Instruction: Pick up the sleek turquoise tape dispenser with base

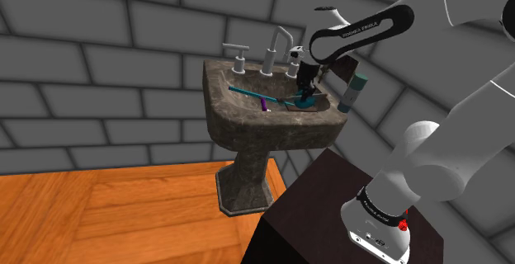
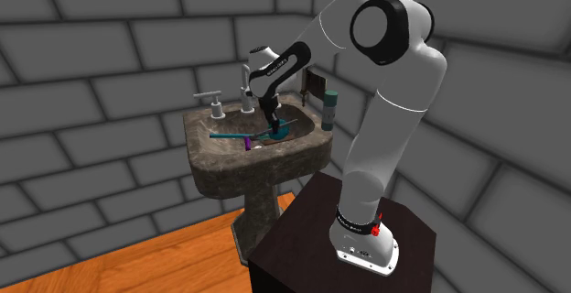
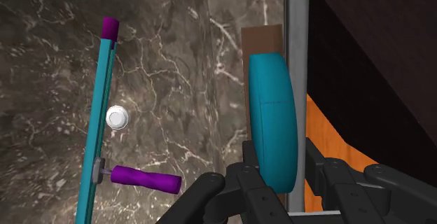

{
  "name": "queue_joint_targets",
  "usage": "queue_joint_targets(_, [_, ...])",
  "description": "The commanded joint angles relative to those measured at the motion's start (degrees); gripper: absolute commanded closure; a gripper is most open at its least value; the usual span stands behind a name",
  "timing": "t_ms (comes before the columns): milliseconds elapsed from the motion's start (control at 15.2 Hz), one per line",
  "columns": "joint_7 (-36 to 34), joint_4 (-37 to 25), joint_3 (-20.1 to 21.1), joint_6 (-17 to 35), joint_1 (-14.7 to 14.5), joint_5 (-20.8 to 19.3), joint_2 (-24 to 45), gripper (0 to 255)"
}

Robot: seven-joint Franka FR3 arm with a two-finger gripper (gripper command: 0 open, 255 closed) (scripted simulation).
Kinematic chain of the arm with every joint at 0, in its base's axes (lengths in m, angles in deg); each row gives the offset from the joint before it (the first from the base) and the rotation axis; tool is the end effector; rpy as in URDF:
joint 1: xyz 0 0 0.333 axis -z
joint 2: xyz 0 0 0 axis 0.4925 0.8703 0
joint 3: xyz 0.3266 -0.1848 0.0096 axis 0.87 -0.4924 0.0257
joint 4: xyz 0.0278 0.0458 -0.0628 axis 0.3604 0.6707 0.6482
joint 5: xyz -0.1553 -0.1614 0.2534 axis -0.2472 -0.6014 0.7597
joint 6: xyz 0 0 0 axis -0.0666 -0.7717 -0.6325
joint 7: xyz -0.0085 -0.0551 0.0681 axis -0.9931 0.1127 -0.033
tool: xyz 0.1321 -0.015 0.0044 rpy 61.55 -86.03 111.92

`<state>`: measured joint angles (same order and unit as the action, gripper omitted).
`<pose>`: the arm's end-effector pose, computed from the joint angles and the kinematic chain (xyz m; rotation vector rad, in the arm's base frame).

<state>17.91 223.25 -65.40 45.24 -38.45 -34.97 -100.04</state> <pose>0.3839 -0.1332 0.4412 2.6849 1.4144 -0.1770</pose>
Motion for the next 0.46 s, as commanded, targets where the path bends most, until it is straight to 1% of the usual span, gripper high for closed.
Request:
queue_joint_targets(0, [0.08, -0.8, 0.22, -1.83, 0.01, -0.09, -1.06, 255])
queue_joint_targets(264, [0.26, -2.52, 0.67, -5.2, -0.02, -0.12, -2.76, 255])
queue_joint_targets(396, [0.27, -2.59, 0.69, -5.33, -0.02, -0.12, -2.83, 255])
